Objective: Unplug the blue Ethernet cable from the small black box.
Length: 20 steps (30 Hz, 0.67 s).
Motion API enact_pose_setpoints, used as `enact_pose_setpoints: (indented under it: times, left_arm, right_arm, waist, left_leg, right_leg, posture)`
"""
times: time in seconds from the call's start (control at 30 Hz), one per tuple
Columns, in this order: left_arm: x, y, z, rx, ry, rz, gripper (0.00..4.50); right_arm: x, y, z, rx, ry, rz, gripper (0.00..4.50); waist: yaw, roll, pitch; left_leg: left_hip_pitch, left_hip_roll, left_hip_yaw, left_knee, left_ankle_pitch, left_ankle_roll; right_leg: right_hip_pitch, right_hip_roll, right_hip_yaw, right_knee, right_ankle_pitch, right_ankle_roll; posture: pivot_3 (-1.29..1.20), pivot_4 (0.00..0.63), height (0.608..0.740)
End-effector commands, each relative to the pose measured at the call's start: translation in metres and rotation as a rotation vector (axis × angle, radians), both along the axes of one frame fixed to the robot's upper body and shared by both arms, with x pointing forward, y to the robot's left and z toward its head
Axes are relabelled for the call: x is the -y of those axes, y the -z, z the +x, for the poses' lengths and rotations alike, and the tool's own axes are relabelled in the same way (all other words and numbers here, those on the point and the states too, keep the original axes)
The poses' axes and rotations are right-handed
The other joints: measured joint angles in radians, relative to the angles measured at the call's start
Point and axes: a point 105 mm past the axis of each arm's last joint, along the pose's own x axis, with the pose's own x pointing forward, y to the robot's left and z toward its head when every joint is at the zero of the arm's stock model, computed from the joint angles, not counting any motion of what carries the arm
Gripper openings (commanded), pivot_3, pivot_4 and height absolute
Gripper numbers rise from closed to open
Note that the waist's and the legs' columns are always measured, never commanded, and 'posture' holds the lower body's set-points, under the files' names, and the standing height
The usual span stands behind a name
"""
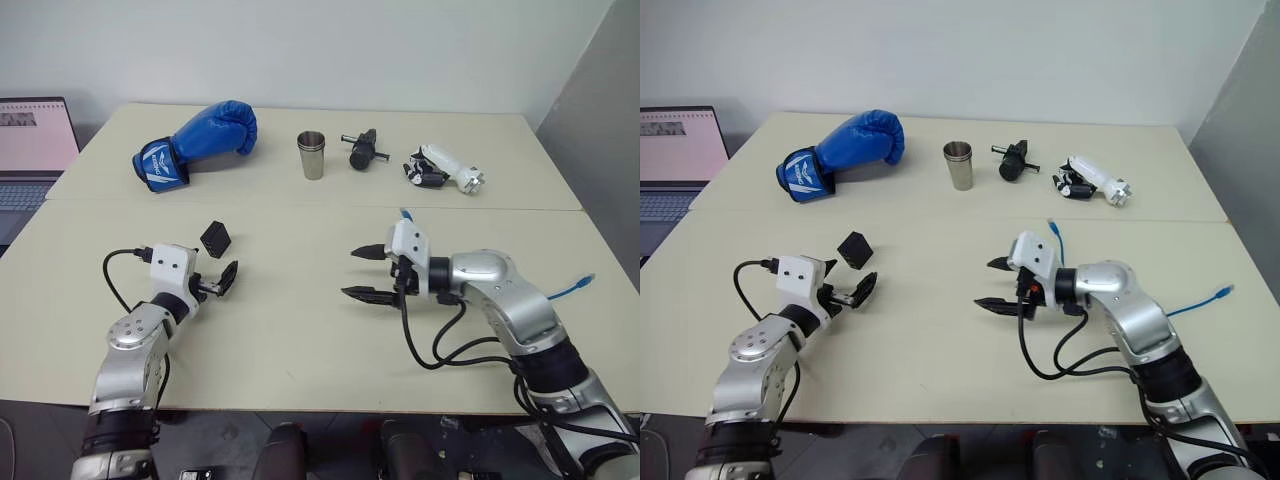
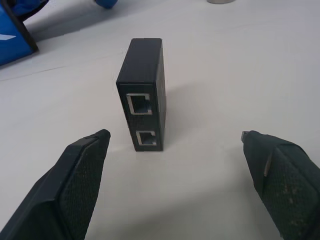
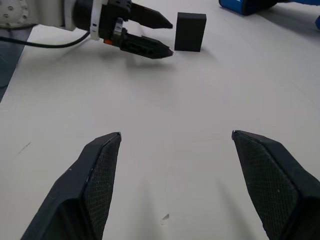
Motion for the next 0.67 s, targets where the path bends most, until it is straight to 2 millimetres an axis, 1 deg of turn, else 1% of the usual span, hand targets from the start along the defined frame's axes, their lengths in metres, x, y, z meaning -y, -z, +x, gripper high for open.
enact_pose_setpoints:
  times: [0.03, 0.1, 0.17, 0.2, 0.37, 0.5, 0.67]
  left_arm:
    - [-0.001, -0.029, -0.016, 0.023, 0.072, 0.075, 4.48]
    - [-0.001, -0.036, -0.024, -0.002, 0.128, 0.125, 4.48]
    - [0.002, -0.042, -0.031, -0.046, 0.22, 0.156, 4.48]
    - [0.006, -0.044, -0.036, -0.082, 0.299, 0.178, 4.48]
    - [0.017, -0.053, -0.051, -0.184, 0.506, 0.224, 4.48]
    - [0.019, -0.061, -0.052, -0.231, 0.595, 0.219, 4.48]
    - [0.024, -0.06, -0.056, -0.269, 0.674, 0.199, 4.48]
  right_arm:
    - [0.02, -0.02, -0.01, 0.035, 0.039, 0.051, 3.75]
    - [0.033, -0.022, -0.014, 0.02, 0.066, 0.066, 3.75]
    - [0.048, -0.025, -0.02, -0.004, 0.087, 0.073, 3.75]
    - [0.058, -0.025, -0.024, -0.024, 0.092, 0.061, 3.75]
    - [0.082, -0.03, -0.035, -0.063, 0.105, 0.017, 3.75]
    - [0.092, -0.039, -0.039, -0.06, 0.116, 0.003, 3.75]
    - [0.092, -0.04, -0.041, -0.063, 0.122, -0.003, 3.75]
  waist:
    - [0.0, 0.0, 0.0]
    - [0.0, 0.0, 0.0]
    - [0.0, 0.0, 0.0]
    - [0.001, 0.0, 0.0]
    - [0.001, 0.001, 0.001]
    - [-0.002, 0.001, 0.001]
    - [-0.003, 0.001, 0.001]
  left_leg:
    - [0.0, 0.0, 0.0, 0.0, 0.0, 0.0]
    - [0.0, 0.0, -0.001, 0.0, 0.0, 0.0]
    - [0.001, 0.0, 0.0, -0.001, 0.0, 0.0]
    - [0.001, 0.0, -0.001, -0.001, 0.0, 0.0]
    - [0.008, 0.0, 0.002, -0.003, 0.0, 0.0]
    - [0.009, 0.001, 0.002, -0.007, 0.0, 0.0]
    - [0.01, 0.001, 0.003, -0.008, 0.0, 0.0]
  right_leg:
    - [0.0, 0.0, 0.0, 0.0, 0.0, 0.0]
    - [0.001, 0.0, 0.0, -0.001, 0.0, 0.0]
    - [0.001, 0.001, 0.0, 0.0, 0.0, 0.0]
    - [0.002, 0.001, 0.0, -0.001, 0.0, 0.0]
    - [0.008, 0.0, 0.001, -0.003, 0.0, 0.0]
    - [0.007, 0.001, 0.0, -0.004, -0.001, 0.0]
    - [0.007, 0.002, 0.001, -0.004, -0.001, 0.0]
  posture:
    - [0.0, 0.15, 0.74]
    - [0.0, 0.15, 0.74]
    - [0.0, 0.15, 0.74]
    - [0.0, 0.15, 0.74]
    - [0.0, 0.15, 0.74]
    - [0.0, 0.15, 0.74]
    - [0.0, 0.15, 0.74]
